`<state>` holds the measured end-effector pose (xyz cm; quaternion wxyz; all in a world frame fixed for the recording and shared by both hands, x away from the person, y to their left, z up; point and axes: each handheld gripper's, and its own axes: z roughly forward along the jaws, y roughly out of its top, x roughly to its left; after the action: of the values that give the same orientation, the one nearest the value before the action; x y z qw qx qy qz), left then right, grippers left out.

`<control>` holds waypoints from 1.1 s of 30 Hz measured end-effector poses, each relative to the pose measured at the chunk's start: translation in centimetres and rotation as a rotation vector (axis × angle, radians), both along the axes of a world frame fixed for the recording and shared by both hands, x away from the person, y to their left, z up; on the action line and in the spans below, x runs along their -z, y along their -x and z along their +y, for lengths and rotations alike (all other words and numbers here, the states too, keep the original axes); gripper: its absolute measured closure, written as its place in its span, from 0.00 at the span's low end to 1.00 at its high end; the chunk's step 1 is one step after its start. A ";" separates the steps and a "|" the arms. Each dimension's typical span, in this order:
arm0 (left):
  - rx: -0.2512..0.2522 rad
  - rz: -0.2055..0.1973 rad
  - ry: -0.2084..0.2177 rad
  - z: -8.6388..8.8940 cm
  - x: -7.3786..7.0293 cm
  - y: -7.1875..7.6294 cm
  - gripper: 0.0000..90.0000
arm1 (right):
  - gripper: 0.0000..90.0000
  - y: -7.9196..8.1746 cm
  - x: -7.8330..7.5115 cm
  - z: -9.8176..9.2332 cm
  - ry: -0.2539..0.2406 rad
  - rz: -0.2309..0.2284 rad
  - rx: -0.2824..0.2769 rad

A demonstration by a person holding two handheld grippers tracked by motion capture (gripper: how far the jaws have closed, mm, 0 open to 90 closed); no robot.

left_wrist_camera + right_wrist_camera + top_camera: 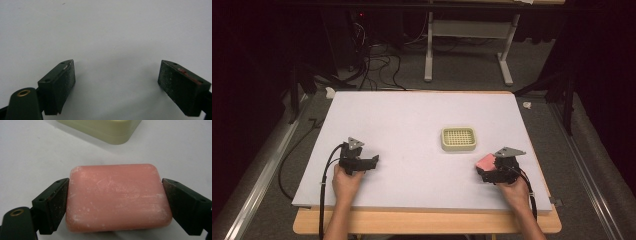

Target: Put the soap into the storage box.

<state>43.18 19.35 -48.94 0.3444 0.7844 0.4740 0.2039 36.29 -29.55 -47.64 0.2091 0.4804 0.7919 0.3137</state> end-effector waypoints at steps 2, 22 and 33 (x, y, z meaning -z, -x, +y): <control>0.000 0.000 0.000 0.0 0.0 0.0 0.17 | 0.14 0.0 0.2 0.0 0.008 -0.002 -0.002; 0.000 0.000 0.000 0.0 0.0 0.0 0.17 | 0.15 0.3 0.2 0.5 -0.006 0.015 0.023; 0.000 0.000 0.000 0.0 0.0 0.0 0.17 | 0.15 0.4 -0.5 0.6 -0.058 0.010 0.017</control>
<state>43.18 19.35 -48.94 0.3444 0.7843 0.4740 0.2037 35.84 -28.92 -47.11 0.1938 0.4944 0.7794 0.3324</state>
